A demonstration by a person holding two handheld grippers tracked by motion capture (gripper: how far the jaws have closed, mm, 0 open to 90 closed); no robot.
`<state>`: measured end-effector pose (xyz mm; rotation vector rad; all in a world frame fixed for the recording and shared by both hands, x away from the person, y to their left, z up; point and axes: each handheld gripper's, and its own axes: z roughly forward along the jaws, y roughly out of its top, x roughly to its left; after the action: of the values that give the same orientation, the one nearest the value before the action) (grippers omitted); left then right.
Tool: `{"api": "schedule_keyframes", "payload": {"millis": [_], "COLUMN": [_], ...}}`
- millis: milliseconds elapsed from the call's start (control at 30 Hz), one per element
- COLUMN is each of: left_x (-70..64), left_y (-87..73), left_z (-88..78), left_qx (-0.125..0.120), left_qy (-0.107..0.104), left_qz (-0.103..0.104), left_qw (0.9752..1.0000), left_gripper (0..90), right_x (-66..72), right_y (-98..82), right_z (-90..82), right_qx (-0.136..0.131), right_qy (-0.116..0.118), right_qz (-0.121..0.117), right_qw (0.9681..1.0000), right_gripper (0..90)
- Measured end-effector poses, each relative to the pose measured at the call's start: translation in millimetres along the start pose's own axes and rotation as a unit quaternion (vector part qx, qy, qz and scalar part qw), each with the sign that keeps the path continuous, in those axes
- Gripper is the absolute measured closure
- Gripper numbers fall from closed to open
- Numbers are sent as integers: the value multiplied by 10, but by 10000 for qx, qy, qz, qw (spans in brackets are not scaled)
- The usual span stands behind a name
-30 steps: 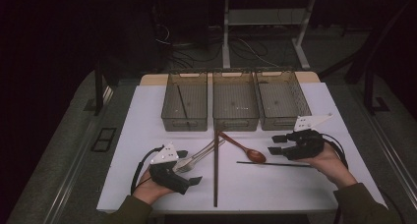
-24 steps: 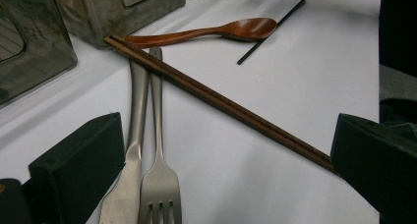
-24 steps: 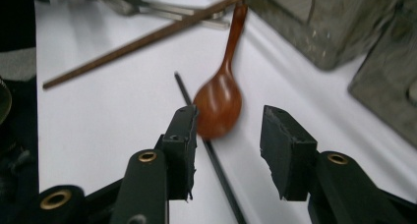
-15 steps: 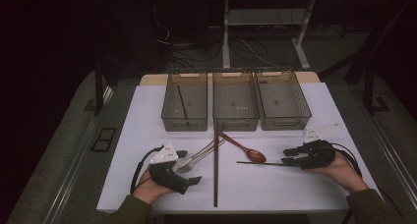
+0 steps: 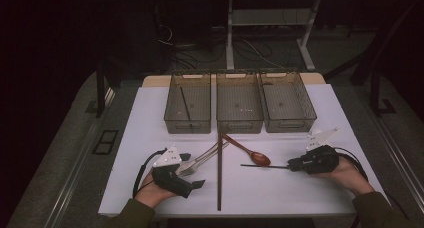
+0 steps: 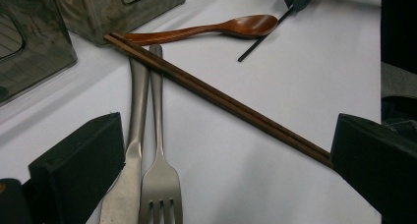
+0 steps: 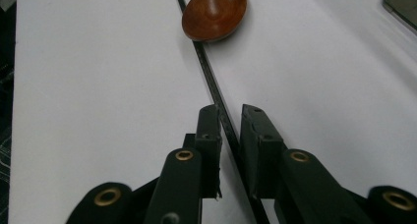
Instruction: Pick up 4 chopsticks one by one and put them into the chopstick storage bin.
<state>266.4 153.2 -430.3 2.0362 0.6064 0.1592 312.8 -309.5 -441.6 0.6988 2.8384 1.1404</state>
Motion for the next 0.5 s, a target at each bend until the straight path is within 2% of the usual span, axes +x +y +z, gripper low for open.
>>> {"api": "schedule_keyframes", "payload": {"millis": [400, 433, 500], "left_x": [1, 1, 1], "left_y": [0, -1, 0], "left_z": [3, 4, 4], "left_qx": [17, 18, 38], "left_qy": [-13, -15, -18], "left_qz": [10, 11, 20], "left_qw": [10000, 10000, 10000], "left_gripper": [0, 0, 0], "right_x": [20, 4, 8], "right_y": [2, -1, 1], "right_z": [56, 51, 56], "right_qx": [208, 254, 279], "right_qy": [-63, -94, -138], "right_qz": [-296, -452, -576], "right_qw": [9993, 9986, 9979], "right_gripper": [798, 801, 805]}}
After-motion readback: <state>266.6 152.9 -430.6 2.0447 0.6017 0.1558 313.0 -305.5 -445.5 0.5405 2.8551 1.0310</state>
